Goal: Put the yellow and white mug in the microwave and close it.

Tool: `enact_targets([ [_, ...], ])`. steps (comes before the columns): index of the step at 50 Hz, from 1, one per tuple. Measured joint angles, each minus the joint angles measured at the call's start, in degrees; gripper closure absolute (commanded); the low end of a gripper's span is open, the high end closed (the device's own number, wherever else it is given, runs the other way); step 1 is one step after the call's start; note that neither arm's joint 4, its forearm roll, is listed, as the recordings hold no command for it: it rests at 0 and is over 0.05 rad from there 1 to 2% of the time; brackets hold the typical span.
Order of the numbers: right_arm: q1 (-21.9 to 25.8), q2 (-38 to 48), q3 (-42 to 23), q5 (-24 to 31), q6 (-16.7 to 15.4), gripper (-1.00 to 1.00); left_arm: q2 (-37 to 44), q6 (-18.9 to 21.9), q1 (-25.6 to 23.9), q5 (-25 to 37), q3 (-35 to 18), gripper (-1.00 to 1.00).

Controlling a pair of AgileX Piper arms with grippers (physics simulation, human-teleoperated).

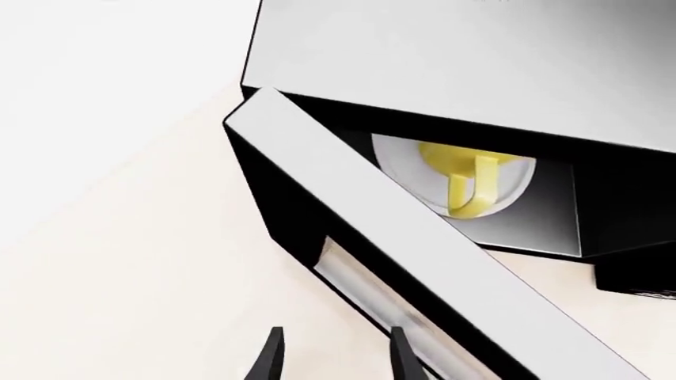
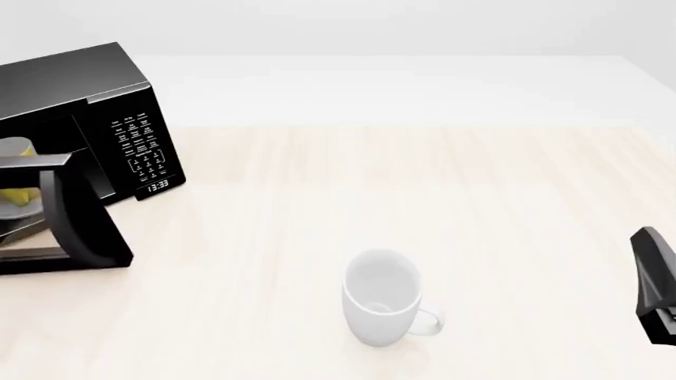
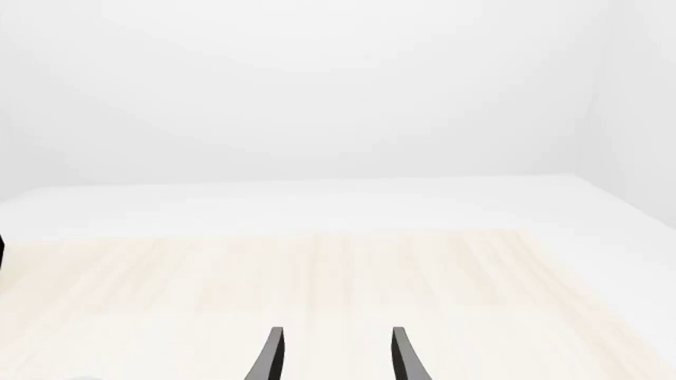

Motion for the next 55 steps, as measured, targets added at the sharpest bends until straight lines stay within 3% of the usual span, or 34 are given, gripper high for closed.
enact_targets([
  [55,-0.02,0.0,0.0,-0.06,-0.01,-1.0,4.24,-0.95,-3.27,-2.05,-4.29,-1.0],
])
